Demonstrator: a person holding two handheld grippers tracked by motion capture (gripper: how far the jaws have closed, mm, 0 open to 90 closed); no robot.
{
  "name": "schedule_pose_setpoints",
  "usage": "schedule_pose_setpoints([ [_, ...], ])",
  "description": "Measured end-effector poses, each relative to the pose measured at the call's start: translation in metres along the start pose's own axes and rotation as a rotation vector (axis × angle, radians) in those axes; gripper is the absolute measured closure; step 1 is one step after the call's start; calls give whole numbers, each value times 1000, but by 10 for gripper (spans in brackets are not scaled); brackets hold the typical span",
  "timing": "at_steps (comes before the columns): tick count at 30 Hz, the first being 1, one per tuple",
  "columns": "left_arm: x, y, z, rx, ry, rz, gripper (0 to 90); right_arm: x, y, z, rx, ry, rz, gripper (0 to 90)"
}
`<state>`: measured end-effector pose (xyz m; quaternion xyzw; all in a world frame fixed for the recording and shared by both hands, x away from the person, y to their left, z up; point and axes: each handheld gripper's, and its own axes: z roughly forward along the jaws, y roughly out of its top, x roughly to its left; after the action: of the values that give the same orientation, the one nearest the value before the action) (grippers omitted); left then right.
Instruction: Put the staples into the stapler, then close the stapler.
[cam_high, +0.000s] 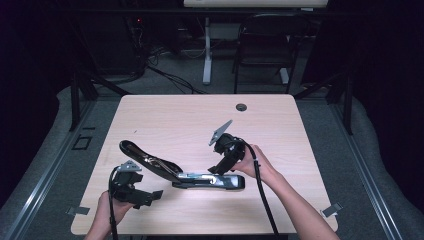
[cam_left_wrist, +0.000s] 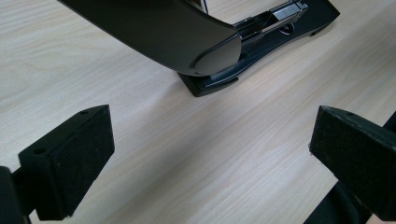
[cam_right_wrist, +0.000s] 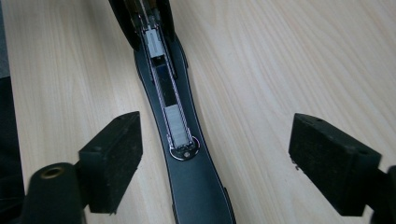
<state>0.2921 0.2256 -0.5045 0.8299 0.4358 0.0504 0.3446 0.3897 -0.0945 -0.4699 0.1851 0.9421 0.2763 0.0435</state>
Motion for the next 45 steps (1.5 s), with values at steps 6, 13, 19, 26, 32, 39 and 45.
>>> schedule_pose_setpoints([
  [6,3,1,-1,-6,17,-6,0,-2,-10,-8,-22,-10,45,80],
  [13,5,3,0,-13,26,-11,0,-2,-22,-13,-12,-28,83,38],
  [19,5,3,-1,-21,40,-31,0,-3,-31,-17,-17,-39,112,37],
  [26,9,2,-4,-20,69,-54,0,-1,-29,-15,-24,-48,111,45],
  [32,16,4,-6,-21,77,-89,18,1,-29,-15,-23,-53,103,62],
  [39,25,4,-9,-45,115,-140,190,3,-30,-17,-34,-65,97,132],
  [45,35,5,-10,-94,125,-180,371,4,-29,-16,-18,-88,103,183],
])
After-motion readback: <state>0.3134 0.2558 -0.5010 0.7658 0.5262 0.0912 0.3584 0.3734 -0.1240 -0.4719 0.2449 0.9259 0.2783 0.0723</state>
